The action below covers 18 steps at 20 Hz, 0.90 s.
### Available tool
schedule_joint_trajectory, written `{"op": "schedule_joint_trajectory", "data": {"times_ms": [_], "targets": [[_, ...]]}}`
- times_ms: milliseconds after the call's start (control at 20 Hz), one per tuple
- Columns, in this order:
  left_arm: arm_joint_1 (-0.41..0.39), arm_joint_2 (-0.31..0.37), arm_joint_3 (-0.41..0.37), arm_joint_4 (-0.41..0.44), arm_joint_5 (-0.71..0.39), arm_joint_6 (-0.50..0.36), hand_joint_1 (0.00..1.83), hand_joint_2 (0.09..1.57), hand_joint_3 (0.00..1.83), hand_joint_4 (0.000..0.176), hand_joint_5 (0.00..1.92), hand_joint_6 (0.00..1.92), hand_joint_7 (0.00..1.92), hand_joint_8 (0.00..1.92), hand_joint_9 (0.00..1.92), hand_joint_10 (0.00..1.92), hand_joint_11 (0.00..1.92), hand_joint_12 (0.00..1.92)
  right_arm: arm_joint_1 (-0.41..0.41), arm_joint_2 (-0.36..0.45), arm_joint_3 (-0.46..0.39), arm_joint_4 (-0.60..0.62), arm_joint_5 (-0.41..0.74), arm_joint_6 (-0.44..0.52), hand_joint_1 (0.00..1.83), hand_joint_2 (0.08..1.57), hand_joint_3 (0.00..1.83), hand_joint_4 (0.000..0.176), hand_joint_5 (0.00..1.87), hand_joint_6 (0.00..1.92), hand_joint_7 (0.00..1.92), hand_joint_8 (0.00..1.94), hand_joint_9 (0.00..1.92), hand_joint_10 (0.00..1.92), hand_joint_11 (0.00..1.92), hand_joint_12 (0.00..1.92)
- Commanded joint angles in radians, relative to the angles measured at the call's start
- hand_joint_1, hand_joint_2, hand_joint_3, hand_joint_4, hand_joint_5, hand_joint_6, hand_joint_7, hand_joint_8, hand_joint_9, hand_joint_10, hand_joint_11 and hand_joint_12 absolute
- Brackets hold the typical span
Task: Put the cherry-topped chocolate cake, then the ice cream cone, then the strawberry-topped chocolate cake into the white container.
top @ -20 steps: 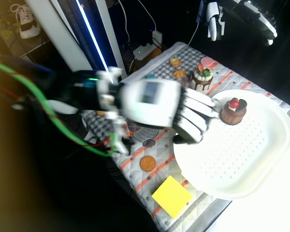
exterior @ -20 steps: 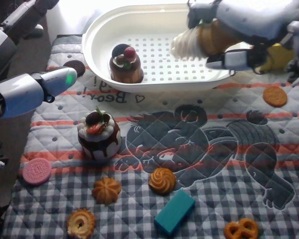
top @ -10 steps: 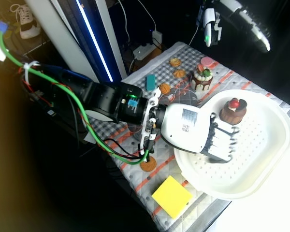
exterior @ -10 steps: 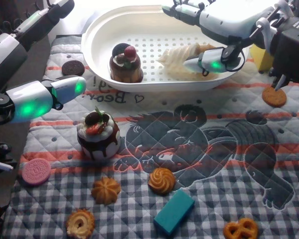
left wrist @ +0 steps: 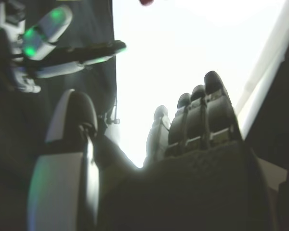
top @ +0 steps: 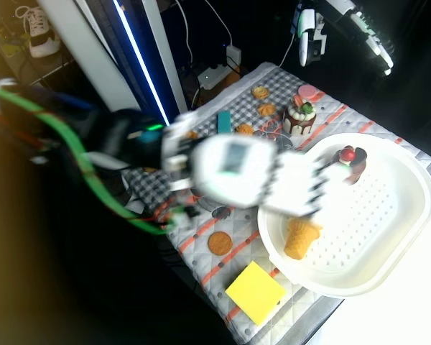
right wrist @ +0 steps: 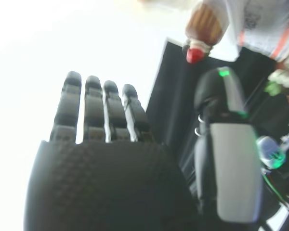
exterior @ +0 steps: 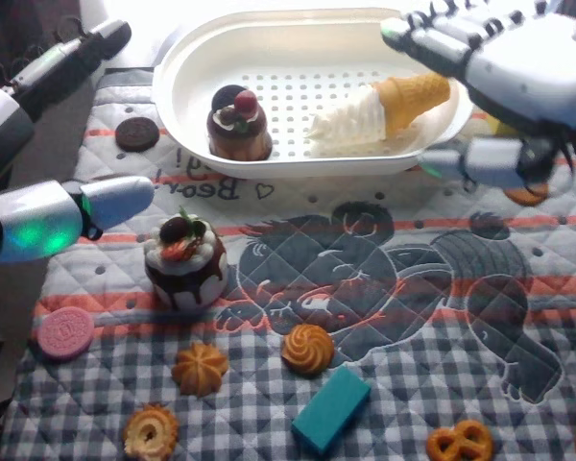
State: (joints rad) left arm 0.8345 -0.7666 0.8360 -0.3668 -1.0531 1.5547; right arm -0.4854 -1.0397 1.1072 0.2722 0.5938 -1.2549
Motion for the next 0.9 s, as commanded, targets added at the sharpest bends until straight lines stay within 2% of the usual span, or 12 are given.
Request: {"op": "schedule_joint_trajectory", "data": {"times_ms": [0, 100, 200, 300, 350, 400, 450, 500, 600, 650, 750, 850], "targets": [[0.001, 0.014, -0.006, 0.031, -0.099, -0.004, 0.77, 1.09, 0.0, 0.118, 0.05, 0.01, 0.0, 0.0, 0.0, 0.0, 0.0, 0.03, -0.005, 0.023, -0.028, -0.039, 0.196, 0.007, 0.67, 1.14, 0.0, 0.016, 0.0, 0.0, 0.0, 0.0, 0.0, 0.21, 0.0, 1.74], [0.004, 0.02, -0.014, 0.053, -0.064, -0.004, 0.77, 1.08, 0.0, 0.072, 0.06, 0.01, 0.0, 0.0, 0.0, 0.0, 0.0, 0.0, -0.057, 0.084, -0.085, -0.082, 0.257, 0.06, 0.63, 1.14, 0.0, 0.022, 0.0, 0.0, 0.0, 0.0, 0.0, 0.34, 0.0, 1.76], [0.004, 0.02, -0.015, 0.072, -0.021, -0.004, 0.77, 1.08, 0.0, 0.087, 0.01, 0.0, 0.0, 0.0, 0.0, 0.0, 0.01, 0.0, -0.118, 0.138, -0.13, -0.114, 0.321, 0.115, 0.61, 1.16, 0.0, 0.0, 0.0, 0.0, 0.0, 0.0, 0.0, 0.34, 0.0, 1.31], [0.003, 0.02, -0.015, 0.09, 0.032, -0.004, 0.73, 1.08, 0.0, 0.079, 0.0, 0.0, 0.0, 0.0, 0.0, 0.0, 0.03, 0.02, -0.175, 0.195, -0.183, -0.137, 0.376, 0.132, 0.67, 1.2, 0.01, 0.0, 0.0, 0.0, 0.0, 0.0, 0.0, 0.38, 0.0, 1.2], [0.002, 0.02, -0.013, 0.097, 0.06, -0.004, 0.7, 1.07, 0.0, 0.042, 0.0, 0.0, 0.0, 0.0, 0.0, 0.0, 0.05, 0.02, -0.201, 0.217, -0.203, -0.145, 0.401, 0.138, 0.68, 1.22, 0.01, 0.0, 0.0, 0.0, 0.0, 0.0, 0.0, 0.35, 0.0, 1.17], [-0.002, 0.018, -0.01, 0.105, 0.09, -0.004, 0.71, 1.08, 0.0, 0.053, 0.0, 0.0, 0.0, 0.0, 0.0, 0.0, 0.09, 0.05, -0.223, 0.233, -0.216, -0.155, 0.417, 0.15, 0.64, 1.2, 0.0, 0.0, 0.0, 0.0, 0.0, 0.0, 0.0, 0.32, 0.0, 1.11], [-0.007, 0.013, -0.005, 0.108, 0.114, -0.004, 0.74, 1.1, 0.0, 0.082, 0.0, 0.0, 0.0, 0.0, 0.0, 0.0, 0.02, 0.33, -0.239, 0.242, -0.224, -0.163, 0.427, 0.163, 0.61, 1.19, 0.0, 0.0, 0.0, 0.0, 0.01, 0.0, 0.0, 0.31, 0.0, 1.04], [-0.017, -0.001, 0.007, 0.109, 0.147, -0.004, 0.77, 1.11, 0.0, 0.077, 0.0, 0.0, 0.0, 0.0, 0.01, 0.0, 0.0, 0.68, -0.263, 0.253, -0.234, -0.166, 0.439, 0.171, 0.61, 1.18, 0.0, 0.0, 0.0, 0.0, 0.01, 0.0, 0.01, 0.3, 0.0, 0.99], [-0.039, -0.036, 0.035, 0.113, 0.213, -0.004, 0.75, 1.13, 0.0, 0.114, 0.0, 0.0, 0.0, 0.0, 0.0, 0.0, 0.0, 0.45, -0.311, 0.272, -0.25, -0.166, 0.471, 0.188, 0.66, 1.16, 0.0, 0.002, 0.0, 0.0, 0.0, 0.0, 0.0, 0.01, 0.0, 0.1], [-0.045, -0.051, 0.046, 0.112, 0.231, -0.004, 0.77, 1.13, 0.0, 0.132, 0.0, 0.0, 0.0, 0.0, 0.01, 0.0, 0.0, 0.4, -0.33, 0.277, -0.252, -0.166, 0.489, 0.199, 0.62, 1.17, 0.0, 0.0, 0.0, 0.0, 0.0, 0.0, 0.0, 0.0, 0.0, 0.02], [-0.062, -0.092, 0.083, 0.108, 0.289, -0.004, 0.85, 1.08, 0.0, 0.099, 0.03, 0.0, 0.0, 0.0, 0.02, 0.01, 0.0, 0.68, -0.376, 0.29, -0.267, -0.159, 0.532, 0.208, 0.62, 1.16, 0.0, 0.0, 0.0, 0.0, 0.0, 0.0, 0.0, 0.0, 0.0, 0.0], [-0.074, -0.119, 0.106, 0.105, 0.319, -0.004, 0.89, 1.06, 0.0, 0.105, 0.12, 0.0, 0.11, 0.0, 0.11, 0.13, 0.0, 1.12, -0.392, 0.294, -0.274, -0.155, 0.542, 0.208, 0.66, 1.17, 0.0, 0.0, 0.0, 0.0, 0.0, 0.0, 0.0, 0.0, 0.0, 0.0]]}}
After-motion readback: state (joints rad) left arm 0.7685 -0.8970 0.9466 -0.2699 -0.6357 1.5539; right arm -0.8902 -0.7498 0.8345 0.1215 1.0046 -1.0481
